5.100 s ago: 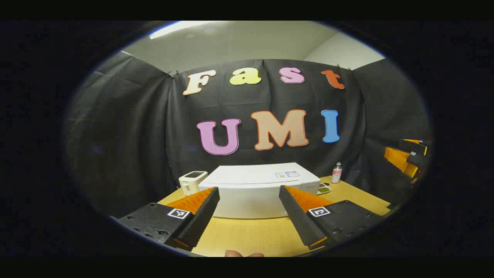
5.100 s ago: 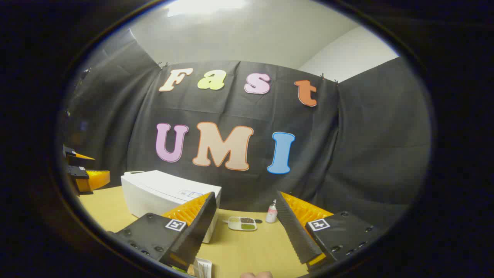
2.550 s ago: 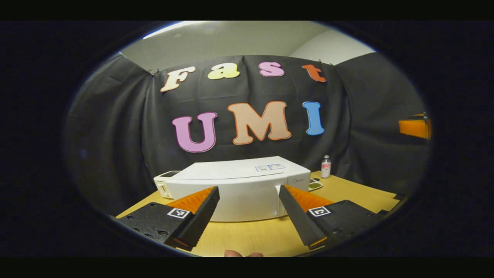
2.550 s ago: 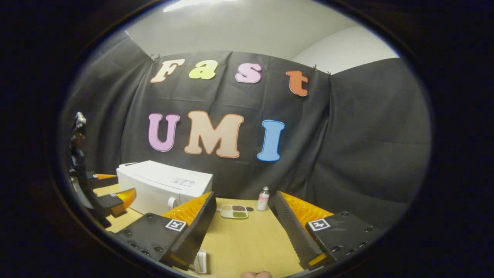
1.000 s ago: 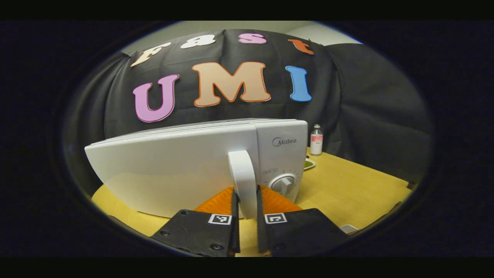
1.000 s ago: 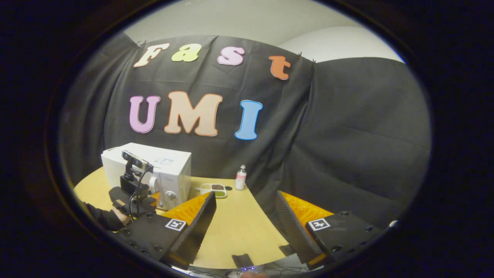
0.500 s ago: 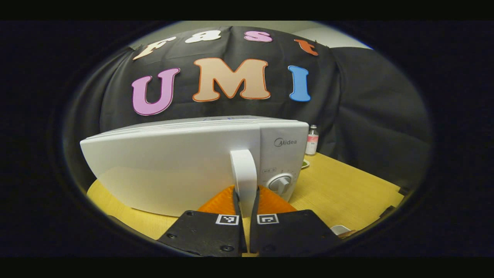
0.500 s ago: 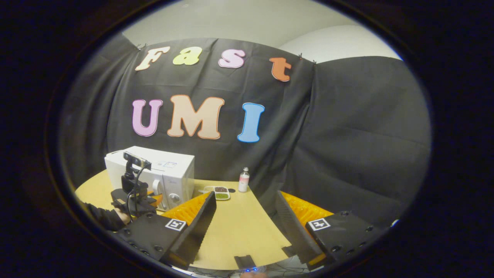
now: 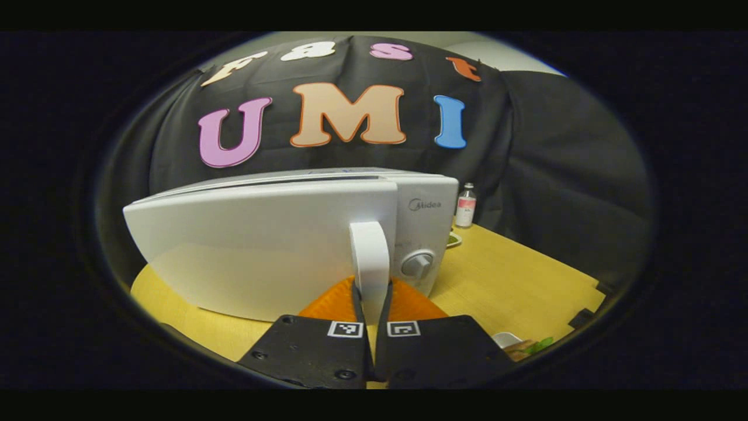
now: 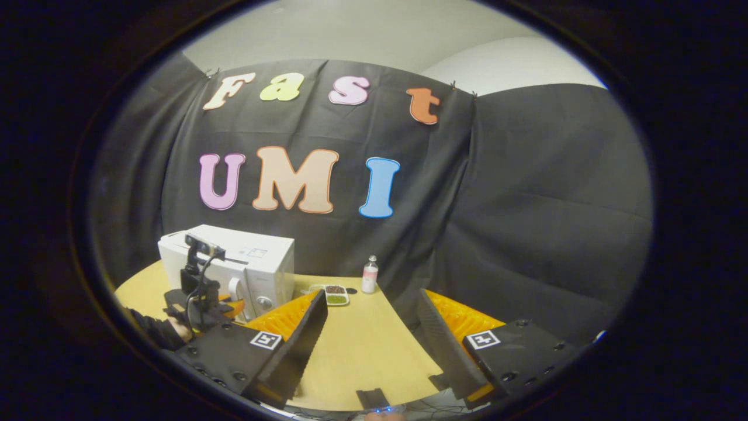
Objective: Open the microwave oven with the left hand, put the food in, and close the microwave oven.
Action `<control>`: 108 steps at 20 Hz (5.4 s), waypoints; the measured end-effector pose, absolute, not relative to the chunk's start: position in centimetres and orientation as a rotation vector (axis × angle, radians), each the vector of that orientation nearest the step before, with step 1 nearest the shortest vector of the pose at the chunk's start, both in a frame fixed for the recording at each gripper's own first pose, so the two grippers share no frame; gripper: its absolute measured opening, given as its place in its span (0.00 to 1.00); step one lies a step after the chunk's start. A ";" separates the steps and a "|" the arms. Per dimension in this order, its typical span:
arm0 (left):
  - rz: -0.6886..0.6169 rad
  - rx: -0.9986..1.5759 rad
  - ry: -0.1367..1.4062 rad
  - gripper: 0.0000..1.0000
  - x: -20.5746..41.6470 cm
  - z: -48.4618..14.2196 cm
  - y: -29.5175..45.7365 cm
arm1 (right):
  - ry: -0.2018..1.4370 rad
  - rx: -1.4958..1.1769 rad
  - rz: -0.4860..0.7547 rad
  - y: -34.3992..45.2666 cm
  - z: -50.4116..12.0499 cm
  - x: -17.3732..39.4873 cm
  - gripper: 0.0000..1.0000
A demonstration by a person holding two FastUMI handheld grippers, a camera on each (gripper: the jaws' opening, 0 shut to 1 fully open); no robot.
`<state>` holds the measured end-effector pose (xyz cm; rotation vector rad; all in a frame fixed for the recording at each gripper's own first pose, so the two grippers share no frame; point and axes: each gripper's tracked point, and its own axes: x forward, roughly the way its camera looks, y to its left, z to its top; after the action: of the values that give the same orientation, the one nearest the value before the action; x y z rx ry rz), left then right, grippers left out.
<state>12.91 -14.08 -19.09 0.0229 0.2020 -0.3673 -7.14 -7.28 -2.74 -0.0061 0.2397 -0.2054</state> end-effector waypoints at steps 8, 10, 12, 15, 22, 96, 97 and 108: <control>-0.445 0.031 0.264 0.02 5.4 -19.9 -10.5 | 0.241 0.046 -0.094 -2.3 -3.3 -5.8 0.98; -0.439 0.018 0.293 0.00 3.5 -20.4 -8.9 | 0.242 0.056 -0.074 -1.0 -3.3 -6.0 0.97; -0.431 0.024 0.307 0.02 1.5 -20.6 -7.4 | 0.243 0.068 -0.057 0.4 -3.5 -6.1 0.97; -0.405 0.034 0.323 0.01 -0.9 -20.9 -4.6 | 0.233 0.073 -0.026 2.8 -3.0 -6.3 0.97; -0.319 0.039 0.361 0.01 -5.1 -21.5 2.4 | 0.222 0.088 0.010 7.9 -3.2 -6.8 0.97; 0.023 -0.025 0.042 0.97 -10.5 -5.1 17.5 | 0.735 -0.040 0.140 13.1 -29.1 -8.8 0.37; 0.029 -0.037 0.054 0.97 -10.1 -5.4 17.5 | 0.726 -0.031 0.142 13.3 -28.4 -8.5 0.37; -0.033 -0.038 -0.026 0.94 -8.6 -1.9 15.4 | 0.684 0.299 0.161 18.6 -21.8 -3.5 0.37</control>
<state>-8.61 15.38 -1.86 -0.0380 -0.0263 -0.0325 -3.49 18.57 -21.83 0.2987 0.6843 0.1610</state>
